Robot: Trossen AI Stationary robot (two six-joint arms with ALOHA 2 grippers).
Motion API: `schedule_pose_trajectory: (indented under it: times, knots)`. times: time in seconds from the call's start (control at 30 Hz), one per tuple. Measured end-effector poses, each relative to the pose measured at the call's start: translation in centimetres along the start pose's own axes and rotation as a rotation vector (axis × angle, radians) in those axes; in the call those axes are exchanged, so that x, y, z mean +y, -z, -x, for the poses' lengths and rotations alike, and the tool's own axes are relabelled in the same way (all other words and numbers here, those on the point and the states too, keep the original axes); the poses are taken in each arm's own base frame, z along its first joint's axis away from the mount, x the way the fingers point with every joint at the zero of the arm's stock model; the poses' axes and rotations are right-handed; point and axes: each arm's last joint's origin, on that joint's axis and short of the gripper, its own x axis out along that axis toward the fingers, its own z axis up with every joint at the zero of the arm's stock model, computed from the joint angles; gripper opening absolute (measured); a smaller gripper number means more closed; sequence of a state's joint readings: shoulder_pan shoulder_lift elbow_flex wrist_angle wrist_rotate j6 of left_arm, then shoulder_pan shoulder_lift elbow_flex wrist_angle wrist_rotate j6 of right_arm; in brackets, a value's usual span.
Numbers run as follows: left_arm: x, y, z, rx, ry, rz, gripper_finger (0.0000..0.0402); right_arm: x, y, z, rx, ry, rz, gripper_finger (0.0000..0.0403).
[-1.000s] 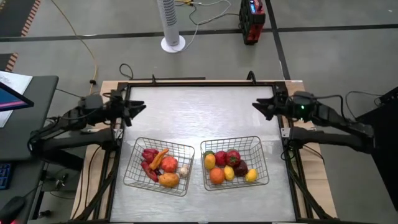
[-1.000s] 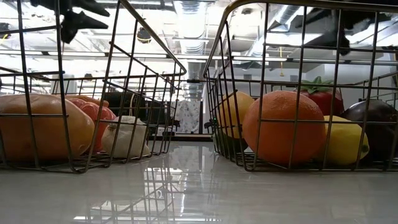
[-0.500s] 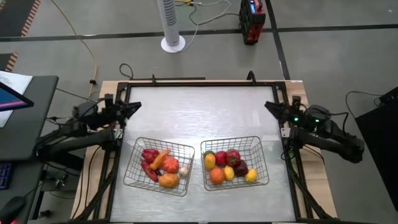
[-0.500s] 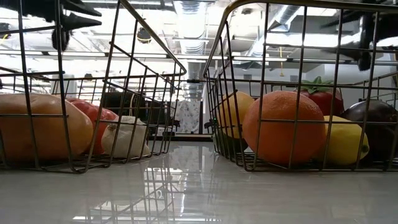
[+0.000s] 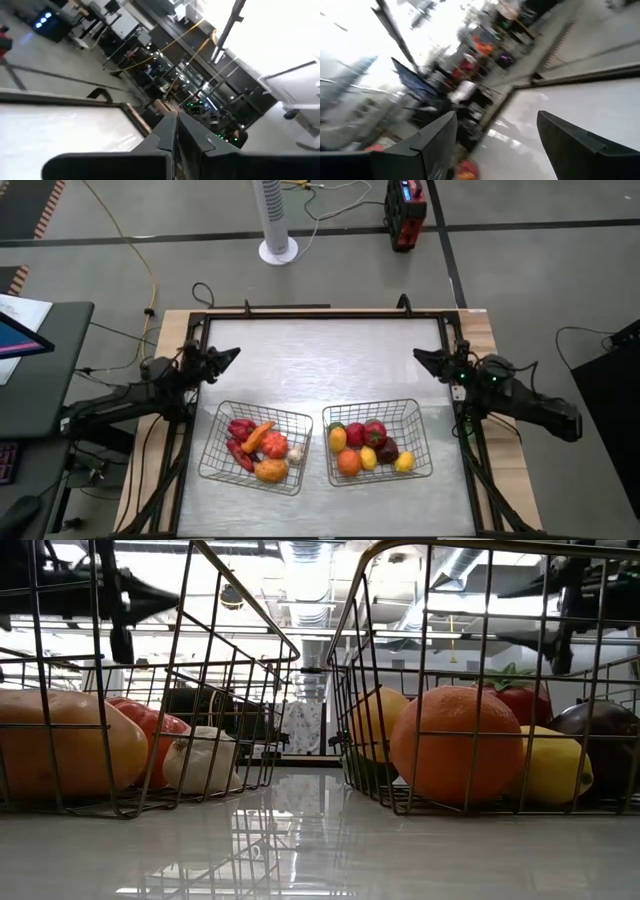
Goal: Sort produce into baskets
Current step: Return to Home Position
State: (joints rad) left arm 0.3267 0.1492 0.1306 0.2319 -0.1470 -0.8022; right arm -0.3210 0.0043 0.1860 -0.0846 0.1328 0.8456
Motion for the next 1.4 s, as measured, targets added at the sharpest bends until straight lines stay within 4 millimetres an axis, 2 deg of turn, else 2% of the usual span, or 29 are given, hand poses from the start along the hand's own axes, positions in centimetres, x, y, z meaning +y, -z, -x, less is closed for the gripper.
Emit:
schedule_pose_trajectory:
  times: [0.17,0.3,0.53,0.73,0.83,0.93,1.2,1.4]
  knots:
    - [1.6,1.4,0.1,-0.011,-0.048,0.045,0.0,-1.3,1.4,-0.7,-0.043,-0.1,-0.044,0.0302]
    - [2.7,2.2,0.2,-0.025,-0.102,0.067,0.0,-1.6,1.7,-0.8,-0.114,-0.177,-0.042,0.0302]
    - [4.5,3.5,0.6,0.021,-0.34,0.097,0.0,-2.3,1.9,-1.0,-0.085,-0.107,0.004,0.0302]
    - [4.5,3.9,0.5,0.119,-0.296,0.075,0.0,-3.4,2.4,-1.1,-0.052,0.015,0.022,0.0302]
    - [4.3,3.8,0.4,0.145,-0.261,-0.008,0.0,-3.9,2.8,-1.1,-0.006,0.073,0.057,0.0302]
    - [4.2,3.7,0.4,0.15,-0.239,-0.127,0.0,-4.1,3.0,-1.2,0.024,0.085,0.22,0.0302]
    - [4.4,3.4,0.4,0.089,-0.328,-0.373,0.0,-4.2,3.0,-1.2,0.027,0.121,0.513,0.0302]
    - [4.7,3.6,0.5,0.123,-0.352,-0.428,0.0,-4.2,3.0,-1.2,0.032,0.122,0.574,0.0302]
